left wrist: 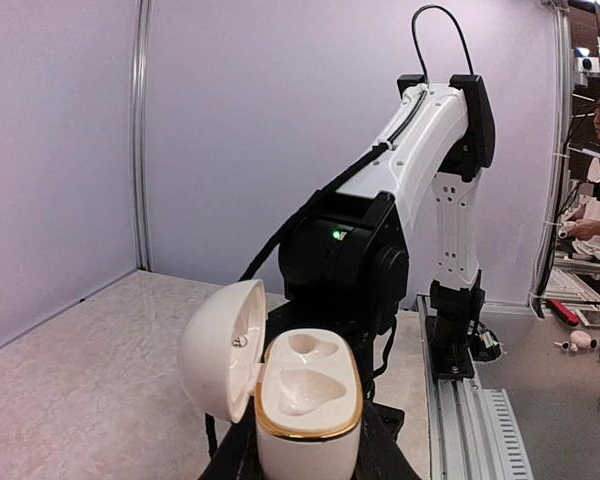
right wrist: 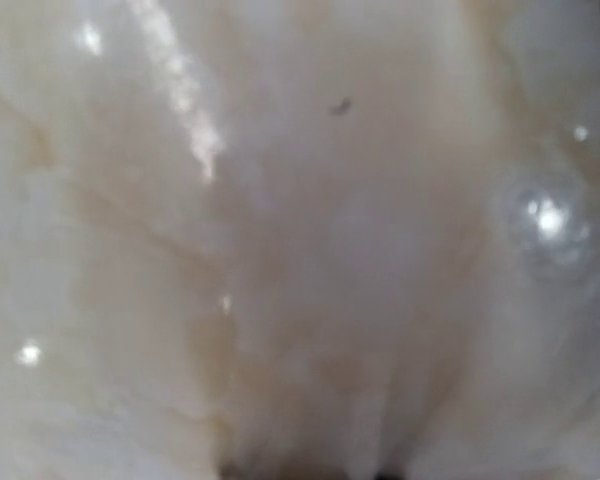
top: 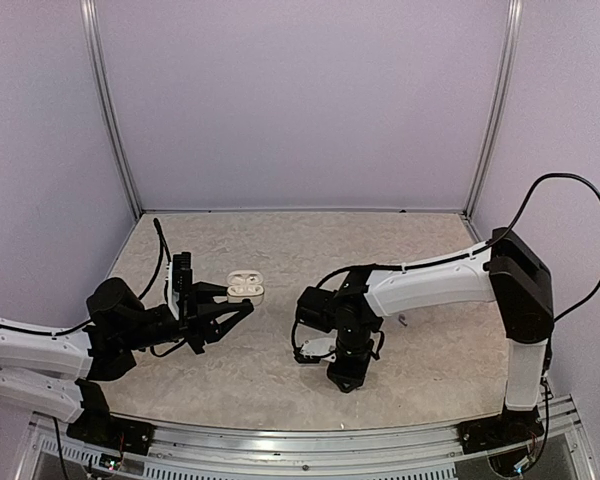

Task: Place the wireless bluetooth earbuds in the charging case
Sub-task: Move the left earbud to the center of the board, then pick up the left earbud from the center of the board.

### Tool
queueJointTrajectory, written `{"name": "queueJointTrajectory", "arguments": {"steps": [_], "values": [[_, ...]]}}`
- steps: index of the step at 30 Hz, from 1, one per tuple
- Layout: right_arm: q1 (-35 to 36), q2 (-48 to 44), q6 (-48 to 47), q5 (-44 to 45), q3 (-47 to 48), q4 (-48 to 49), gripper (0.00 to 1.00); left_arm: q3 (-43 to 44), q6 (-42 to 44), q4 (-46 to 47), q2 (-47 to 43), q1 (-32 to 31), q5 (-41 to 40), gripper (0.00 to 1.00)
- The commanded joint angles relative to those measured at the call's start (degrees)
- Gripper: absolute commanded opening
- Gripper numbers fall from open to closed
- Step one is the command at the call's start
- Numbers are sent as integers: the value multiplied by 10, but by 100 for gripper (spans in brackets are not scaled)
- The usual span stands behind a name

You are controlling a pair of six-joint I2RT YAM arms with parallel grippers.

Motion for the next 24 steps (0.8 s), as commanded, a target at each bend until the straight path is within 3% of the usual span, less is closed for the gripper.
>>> {"name": "queueJointTrajectory", "arguments": {"steps": [1, 16, 24], "values": [[10, 21, 9, 8, 26, -25, 34, -2, 4, 7, -2, 5, -5, 4], [17, 33, 15, 18, 39, -46, 28, 1, 7, 11, 6, 5, -4, 4], [19, 26, 16, 30, 49, -47, 18, 1, 6, 14, 11, 5, -5, 4]]}}
